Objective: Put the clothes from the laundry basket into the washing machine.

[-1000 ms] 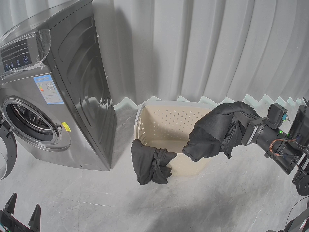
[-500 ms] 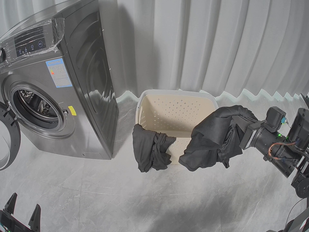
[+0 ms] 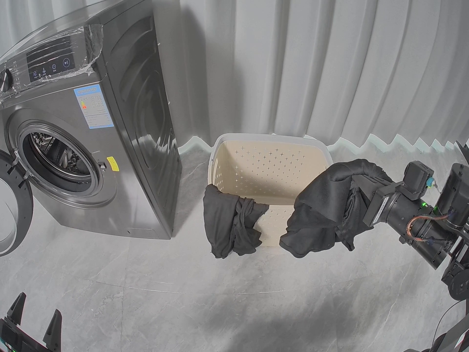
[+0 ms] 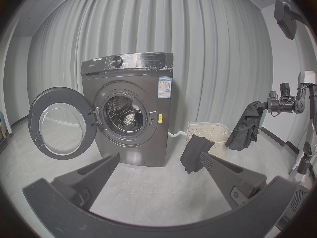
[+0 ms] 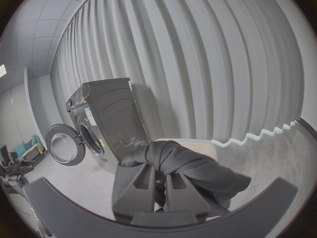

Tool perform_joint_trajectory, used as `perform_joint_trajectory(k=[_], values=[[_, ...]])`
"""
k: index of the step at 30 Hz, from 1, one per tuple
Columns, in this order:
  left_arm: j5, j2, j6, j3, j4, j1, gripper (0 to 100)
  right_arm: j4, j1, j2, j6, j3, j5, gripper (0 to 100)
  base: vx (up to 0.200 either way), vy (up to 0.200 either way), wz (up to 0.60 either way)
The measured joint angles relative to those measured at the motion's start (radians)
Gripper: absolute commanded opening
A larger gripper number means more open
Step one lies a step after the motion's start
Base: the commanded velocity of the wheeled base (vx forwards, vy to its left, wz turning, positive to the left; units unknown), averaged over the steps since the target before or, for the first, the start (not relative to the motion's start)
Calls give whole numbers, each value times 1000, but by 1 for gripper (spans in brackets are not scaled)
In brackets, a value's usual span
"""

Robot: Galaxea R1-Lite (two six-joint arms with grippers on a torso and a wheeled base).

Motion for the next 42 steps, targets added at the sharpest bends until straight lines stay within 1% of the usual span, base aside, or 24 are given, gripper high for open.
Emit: perform_joint_trajectory(k=[22, 42], values=[[0, 0, -1, 0, 0, 1, 100, -1, 34, 2, 1, 2, -1, 0, 0, 200, 0], [0, 0, -2, 0, 1, 1, 100, -2, 39, 3, 2, 1, -3, 0, 0, 200, 0]])
